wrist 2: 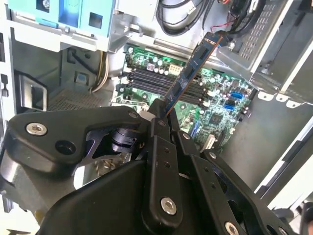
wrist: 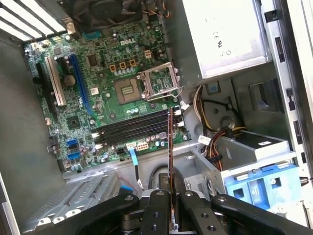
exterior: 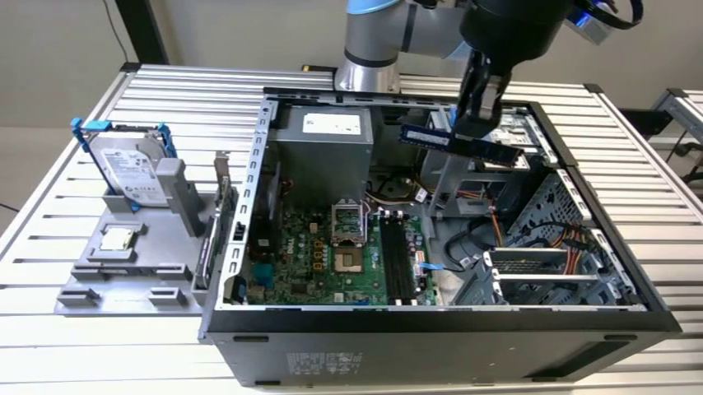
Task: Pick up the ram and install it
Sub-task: 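Pick up the ram and move it above insertion slot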
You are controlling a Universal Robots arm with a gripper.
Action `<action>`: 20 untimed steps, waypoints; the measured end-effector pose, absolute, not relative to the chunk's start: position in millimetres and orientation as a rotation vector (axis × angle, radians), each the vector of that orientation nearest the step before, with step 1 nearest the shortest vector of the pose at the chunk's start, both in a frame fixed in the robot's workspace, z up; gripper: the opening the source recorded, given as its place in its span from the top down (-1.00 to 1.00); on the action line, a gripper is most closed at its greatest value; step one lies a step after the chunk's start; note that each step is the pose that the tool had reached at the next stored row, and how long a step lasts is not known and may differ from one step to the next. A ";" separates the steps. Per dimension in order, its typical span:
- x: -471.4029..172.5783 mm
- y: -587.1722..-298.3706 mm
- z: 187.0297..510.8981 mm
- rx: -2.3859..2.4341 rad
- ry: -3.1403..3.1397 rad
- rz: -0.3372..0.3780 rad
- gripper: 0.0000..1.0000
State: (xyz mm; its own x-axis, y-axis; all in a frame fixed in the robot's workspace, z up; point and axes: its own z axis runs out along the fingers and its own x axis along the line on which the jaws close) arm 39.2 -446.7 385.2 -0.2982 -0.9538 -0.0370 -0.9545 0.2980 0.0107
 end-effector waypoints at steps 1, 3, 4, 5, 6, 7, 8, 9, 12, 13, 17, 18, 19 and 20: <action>39.2 -446.7 385.2 -1.834 2.521 0.047 1.00; 39.2 -446.7 385.2 -1.810 2.538 0.047 1.00; 39.2 -446.7 385.2 -1.797 2.547 0.047 1.00; 39.2 -446.7 385.2 -1.785 2.556 0.047 1.00; 39.2 -446.7 385.2 -1.773 2.564 0.047 1.00; 39.2 -446.7 385.2 -1.760 2.572 0.046 1.00; 39.3 -446.7 385.2 -1.746 2.582 0.046 1.00; 39.2 -446.7 385.2 -1.733 2.590 0.046 1.00; 39.2 -446.7 385.2 -1.692 2.617 0.045 1.00; 39.2 -446.7 385.2 -1.678 2.625 0.045 1.00; 39.2 -446.7 385.2 -1.622 2.660 0.044 1.00; 39.2 -446.7 385.2 -1.608 2.668 0.044 1.00; 39.3 -446.7 385.2 -1.594 2.676 0.044 1.00; 39.2 -446.7 385.2 -1.579 2.685 0.044 1.00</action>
State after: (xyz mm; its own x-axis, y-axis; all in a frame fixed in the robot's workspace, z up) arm 39.2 -446.7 385.2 -0.4860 -0.8731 -0.0370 -0.8739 0.4860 0.0107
